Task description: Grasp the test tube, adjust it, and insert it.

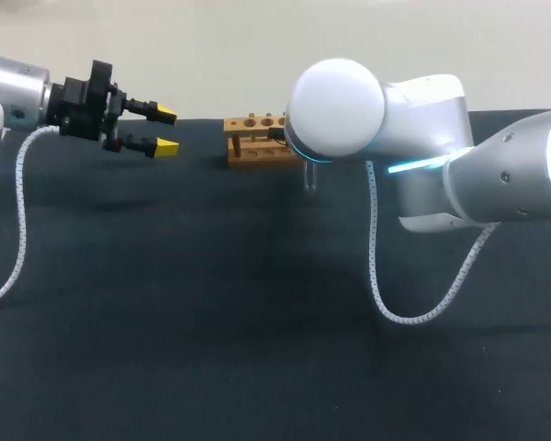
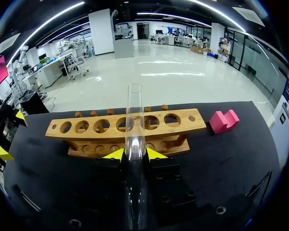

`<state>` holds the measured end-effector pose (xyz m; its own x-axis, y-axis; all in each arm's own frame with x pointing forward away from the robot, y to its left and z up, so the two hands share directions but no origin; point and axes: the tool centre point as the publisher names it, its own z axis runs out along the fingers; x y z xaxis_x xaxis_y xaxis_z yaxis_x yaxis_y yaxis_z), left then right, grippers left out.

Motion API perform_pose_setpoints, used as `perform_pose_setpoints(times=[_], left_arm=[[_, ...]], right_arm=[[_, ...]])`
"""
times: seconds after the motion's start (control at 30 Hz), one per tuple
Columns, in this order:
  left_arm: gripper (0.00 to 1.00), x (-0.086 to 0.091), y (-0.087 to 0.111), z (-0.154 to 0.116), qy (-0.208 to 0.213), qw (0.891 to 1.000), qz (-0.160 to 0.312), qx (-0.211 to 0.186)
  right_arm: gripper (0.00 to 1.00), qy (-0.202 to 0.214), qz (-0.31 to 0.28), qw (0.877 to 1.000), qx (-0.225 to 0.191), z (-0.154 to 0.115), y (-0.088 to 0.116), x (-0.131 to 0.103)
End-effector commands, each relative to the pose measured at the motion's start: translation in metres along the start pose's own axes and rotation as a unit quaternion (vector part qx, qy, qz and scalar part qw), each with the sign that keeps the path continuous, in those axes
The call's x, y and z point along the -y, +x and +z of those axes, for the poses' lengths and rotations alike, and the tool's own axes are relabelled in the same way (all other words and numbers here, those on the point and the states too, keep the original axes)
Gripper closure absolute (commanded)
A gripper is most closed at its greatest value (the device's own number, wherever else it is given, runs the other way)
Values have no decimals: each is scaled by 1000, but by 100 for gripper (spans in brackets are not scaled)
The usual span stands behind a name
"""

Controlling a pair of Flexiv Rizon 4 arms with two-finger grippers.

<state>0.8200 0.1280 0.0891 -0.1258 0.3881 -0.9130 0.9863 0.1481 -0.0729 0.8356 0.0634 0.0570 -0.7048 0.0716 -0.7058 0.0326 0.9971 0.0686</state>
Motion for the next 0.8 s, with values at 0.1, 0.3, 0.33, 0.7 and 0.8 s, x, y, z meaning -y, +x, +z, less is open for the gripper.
perform_pose_setpoints(times=[0.1, 0.3, 0.33, 0.7, 0.8], left_arm=[[0, -1, 1, 0, 1, 1000, 2, 1], [0, -1, 1, 0, 1, 1000, 2, 1], [0, -1, 1, 0, 1, 1000, 2, 1], [0, -1, 1, 0, 1, 1000, 2, 1], [0, -1, 1, 0, 1, 1000, 2, 1]], right_arm=[[100, -4, -1, 1000, -9, 2, 2, 0], [100, -12, -2, 1000, -27, 5, 3, 0], [100, -13, -2, 1000, -29, 5, 4, 0], [100, -24, -5, 998, -57, 10, 8, 0], [100, -26, -4, 998, -62, 11, 10, 0]])
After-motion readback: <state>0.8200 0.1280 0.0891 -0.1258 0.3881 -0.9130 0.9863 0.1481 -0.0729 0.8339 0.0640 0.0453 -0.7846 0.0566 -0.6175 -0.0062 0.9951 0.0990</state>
